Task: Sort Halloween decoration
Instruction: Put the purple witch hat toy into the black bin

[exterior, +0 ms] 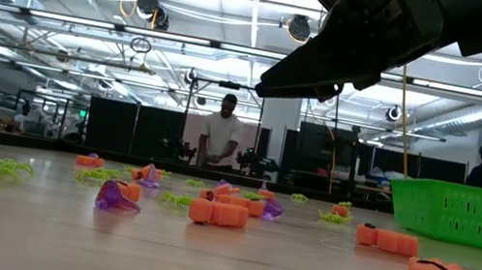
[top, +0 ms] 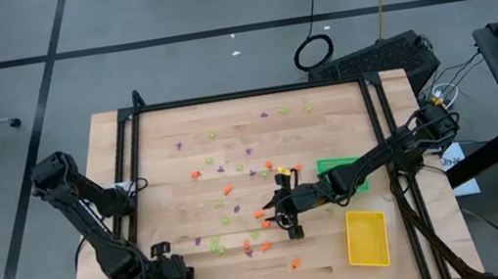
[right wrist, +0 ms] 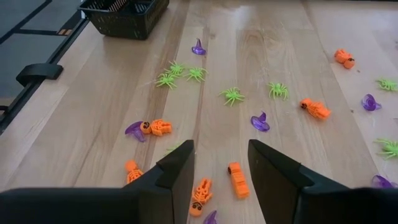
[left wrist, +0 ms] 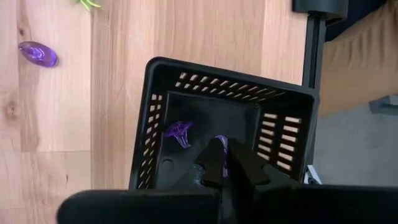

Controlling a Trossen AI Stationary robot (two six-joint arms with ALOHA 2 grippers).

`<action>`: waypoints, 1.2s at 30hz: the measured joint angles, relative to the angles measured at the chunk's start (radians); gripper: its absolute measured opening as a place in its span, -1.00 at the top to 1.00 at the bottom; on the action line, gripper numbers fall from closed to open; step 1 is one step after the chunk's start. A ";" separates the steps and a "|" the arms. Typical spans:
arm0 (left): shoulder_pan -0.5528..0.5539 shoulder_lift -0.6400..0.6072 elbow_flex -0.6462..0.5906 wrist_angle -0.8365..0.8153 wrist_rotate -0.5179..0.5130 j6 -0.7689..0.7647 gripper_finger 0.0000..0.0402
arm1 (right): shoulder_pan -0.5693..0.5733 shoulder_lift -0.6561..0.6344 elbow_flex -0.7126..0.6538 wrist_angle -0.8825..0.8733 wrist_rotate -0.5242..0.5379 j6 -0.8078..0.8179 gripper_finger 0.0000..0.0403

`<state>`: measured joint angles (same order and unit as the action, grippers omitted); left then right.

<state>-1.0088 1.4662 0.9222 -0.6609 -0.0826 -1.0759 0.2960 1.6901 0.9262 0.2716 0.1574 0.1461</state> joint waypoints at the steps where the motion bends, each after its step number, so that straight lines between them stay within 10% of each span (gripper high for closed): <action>1: 0.000 0.000 0.000 0.000 0.000 -0.013 0.87 | 0.000 0.000 0.000 0.000 0.000 0.008 0.32; 15: -0.002 0.000 0.000 -0.003 0.038 -0.016 0.31 | 0.029 -0.002 0.000 -0.039 0.007 0.078 0.32; 21: -0.008 -0.004 0.006 -0.012 -0.009 0.014 0.31 | 0.054 -0.014 0.131 -0.483 0.111 0.176 0.32; 36: 0.001 -0.008 0.116 -0.032 -0.501 0.380 0.31 | 0.078 -0.006 0.178 -0.871 0.126 0.329 0.32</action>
<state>-1.0080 1.4578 1.0382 -0.6925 -0.5832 -0.6959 0.3740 1.6836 1.1041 -0.5993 0.2836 0.4748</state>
